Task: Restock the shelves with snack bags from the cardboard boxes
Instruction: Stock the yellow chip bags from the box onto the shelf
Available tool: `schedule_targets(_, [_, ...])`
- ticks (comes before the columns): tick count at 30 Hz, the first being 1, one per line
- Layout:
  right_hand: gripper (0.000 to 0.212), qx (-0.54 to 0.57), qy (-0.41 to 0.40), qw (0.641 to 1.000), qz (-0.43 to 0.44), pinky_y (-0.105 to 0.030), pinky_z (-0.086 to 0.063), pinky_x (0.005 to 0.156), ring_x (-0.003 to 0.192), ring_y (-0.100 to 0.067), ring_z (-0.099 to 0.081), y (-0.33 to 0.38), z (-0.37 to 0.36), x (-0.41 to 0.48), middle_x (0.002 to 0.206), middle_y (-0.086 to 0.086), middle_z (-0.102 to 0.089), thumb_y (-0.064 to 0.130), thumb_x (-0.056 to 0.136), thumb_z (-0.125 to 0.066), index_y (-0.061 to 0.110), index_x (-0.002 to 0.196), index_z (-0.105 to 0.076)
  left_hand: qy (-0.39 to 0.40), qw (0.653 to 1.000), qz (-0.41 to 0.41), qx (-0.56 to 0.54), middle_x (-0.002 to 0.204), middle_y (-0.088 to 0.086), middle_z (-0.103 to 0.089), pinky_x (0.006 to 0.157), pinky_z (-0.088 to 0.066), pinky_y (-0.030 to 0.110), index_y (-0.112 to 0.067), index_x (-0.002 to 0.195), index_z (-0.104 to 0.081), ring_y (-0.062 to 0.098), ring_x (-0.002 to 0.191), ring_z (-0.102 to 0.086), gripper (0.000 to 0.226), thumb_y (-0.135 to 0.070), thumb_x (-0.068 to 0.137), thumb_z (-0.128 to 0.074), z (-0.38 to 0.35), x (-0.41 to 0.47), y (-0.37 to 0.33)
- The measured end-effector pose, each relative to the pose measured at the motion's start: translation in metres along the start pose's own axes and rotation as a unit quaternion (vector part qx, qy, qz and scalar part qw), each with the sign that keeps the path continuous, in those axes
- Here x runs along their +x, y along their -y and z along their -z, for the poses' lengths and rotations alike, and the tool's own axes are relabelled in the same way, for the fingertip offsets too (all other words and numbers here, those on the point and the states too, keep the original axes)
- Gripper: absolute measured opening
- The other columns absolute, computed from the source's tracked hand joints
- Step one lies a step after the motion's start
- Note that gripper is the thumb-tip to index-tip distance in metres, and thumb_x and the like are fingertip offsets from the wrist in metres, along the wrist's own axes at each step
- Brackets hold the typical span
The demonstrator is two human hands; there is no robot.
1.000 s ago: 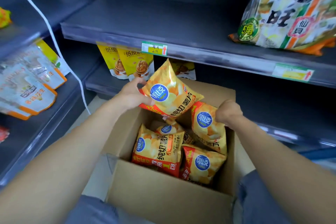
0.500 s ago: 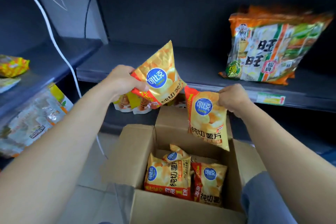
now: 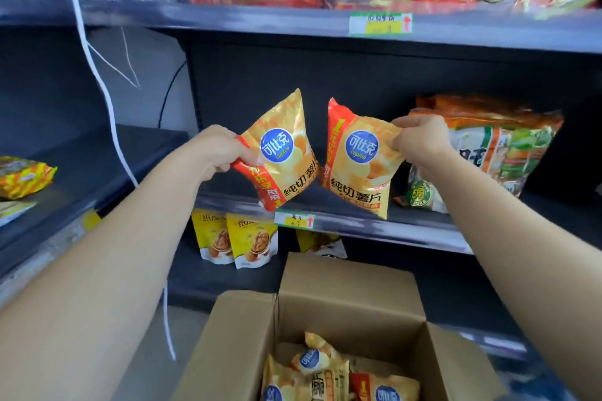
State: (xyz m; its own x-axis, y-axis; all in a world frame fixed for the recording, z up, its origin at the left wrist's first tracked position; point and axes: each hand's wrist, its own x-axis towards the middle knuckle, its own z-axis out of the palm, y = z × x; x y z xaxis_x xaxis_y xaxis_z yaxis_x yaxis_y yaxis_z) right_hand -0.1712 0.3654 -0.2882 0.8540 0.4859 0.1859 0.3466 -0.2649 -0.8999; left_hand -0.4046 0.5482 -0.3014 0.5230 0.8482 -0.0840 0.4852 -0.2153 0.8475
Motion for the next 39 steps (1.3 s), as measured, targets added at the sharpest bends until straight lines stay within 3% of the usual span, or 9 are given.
schedule_targets(4, [0.034, -0.012, 0.001, 1.000, 0.001, -0.038, -0.057, 0.085, 0.103, -0.026, -0.064, -0.004, -0.020, 0.042, 0.113, -0.007, -0.066, 0.001, 0.086, -0.055, 0.015, 0.116, -0.066, -0.001, 0.998, 0.029, 0.052, 0.065, 0.003, -0.047, 0.050, -0.027, 0.024, -0.011, 0.070, -0.055, 0.016, 0.054, -0.027, 0.027, -0.016, 0.071, -0.081, -0.018, 0.038, -0.016])
schedule_targets(10, [0.042, -0.009, 0.001, 1.000, -0.019, -0.027, -0.049, 0.080, 0.115, -0.026, -0.057, -0.022, -0.058, 0.108, 0.129, -0.008, -0.057, 0.006, 0.089, -0.057, 0.016, 0.130, -0.056, -0.039, 0.993, 0.037, 0.105, 0.084, 0.009, -0.058, 0.064, -0.042, 0.028, -0.002, 0.098, -0.065, 0.017, 0.063, -0.044, 0.040, -0.022, 0.069, -0.083, -0.040, 0.103, -0.022])
schedule_targets(14, [0.048, 0.047, -0.021, 0.998, -0.028, -0.029, -0.046, 0.089, 0.122, -0.026, -0.053, -0.037, -0.082, 0.135, 0.137, -0.008, -0.051, 0.009, 0.093, -0.053, 0.015, 0.139, -0.044, -0.049, 0.997, 0.010, 0.054, 0.118, 0.007, -0.061, 0.092, -0.051, 0.038, -0.009, 0.121, -0.057, 0.023, 0.107, -0.057, 0.046, -0.012, 0.080, -0.075, -0.054, 0.134, -0.023])
schedule_targets(18, [0.060, 0.096, -0.034, 0.994, -0.040, -0.024, -0.049, 0.078, 0.125, -0.028, -0.051, -0.055, -0.099, 0.144, 0.139, -0.007, -0.049, 0.027, 0.092, -0.058, 0.017, 0.144, -0.031, -0.102, 0.994, -0.031, -0.028, 0.132, 0.007, -0.037, 0.085, -0.054, 0.041, -0.025, 0.137, -0.044, 0.027, 0.117, -0.050, 0.062, 0.000, 0.085, -0.065, -0.078, 0.151, -0.017])
schedule_targets(22, [0.076, 0.108, 0.007, 0.994, -0.037, -0.047, -0.046, 0.098, 0.124, -0.031, -0.048, -0.087, -0.119, 0.141, 0.121, -0.003, -0.060, 0.057, 0.073, -0.068, 0.019, 0.133, -0.040, -0.182, 0.979, -0.090, 0.022, 0.136, 0.009, -0.020, 0.093, -0.049, 0.033, -0.024, 0.132, -0.048, 0.027, 0.117, -0.047, 0.052, 0.004, 0.089, -0.052, -0.099, 0.167, -0.003])
schedule_targets(26, [0.092, 0.071, 0.067, 0.995, -0.010, -0.047, -0.036, 0.106, 0.128, -0.031, -0.037, -0.119, -0.132, 0.137, 0.130, 0.002, -0.051, 0.044, 0.065, -0.081, 0.022, 0.139, -0.032, -0.172, 0.979, -0.109, -0.011, 0.152, 0.003, 0.002, 0.090, -0.037, 0.021, -0.027, 0.127, -0.048, 0.016, 0.123, -0.036, 0.053, 0.002, 0.085, -0.063, -0.119, 0.174, -0.004])
schedule_targets(31, [0.109, 0.089, 0.093, 0.992, 0.008, -0.053, -0.043, 0.101, 0.125, -0.027, -0.047, -0.138, -0.148, 0.152, 0.133, 0.004, -0.051, 0.036, 0.054, -0.088, 0.037, 0.140, -0.021, -0.162, 0.983, -0.086, 0.007, 0.152, -0.001, 0.034, 0.100, -0.037, 0.029, -0.038, 0.148, -0.009, 0.012, 0.136, -0.025, 0.114, -0.010, 0.067, -0.085, -0.150, 0.189, 0.009])
schedule_targets(34, [0.096, 0.090, 0.080, 0.993, 0.013, -0.053, -0.045, 0.098, 0.120, -0.025, -0.051, -0.141, -0.154, 0.162, 0.127, 0.006, -0.053, 0.025, 0.063, -0.085, 0.045, 0.136, -0.024, -0.193, 0.978, -0.073, 0.039, 0.155, -0.001, 0.030, 0.097, -0.041, 0.033, -0.035, 0.149, 0.012, 0.023, 0.141, -0.030, 0.123, -0.003, 0.073, -0.079, -0.166, 0.201, 0.023])
schedule_targets(39, [0.087, 0.040, 0.067, 0.997, 0.019, -0.050, -0.020, 0.114, 0.137, -0.024, -0.030, -0.151, -0.158, 0.166, 0.144, 0.006, -0.043, 0.026, 0.081, -0.073, 0.027, 0.148, -0.018, -0.206, 0.965, -0.112, 0.121, 0.159, -0.006, -0.007, 0.091, -0.046, 0.033, -0.032, 0.151, 0.007, 0.023, 0.129, -0.045, 0.102, 0.006, 0.084, -0.060, -0.168, 0.221, 0.035])
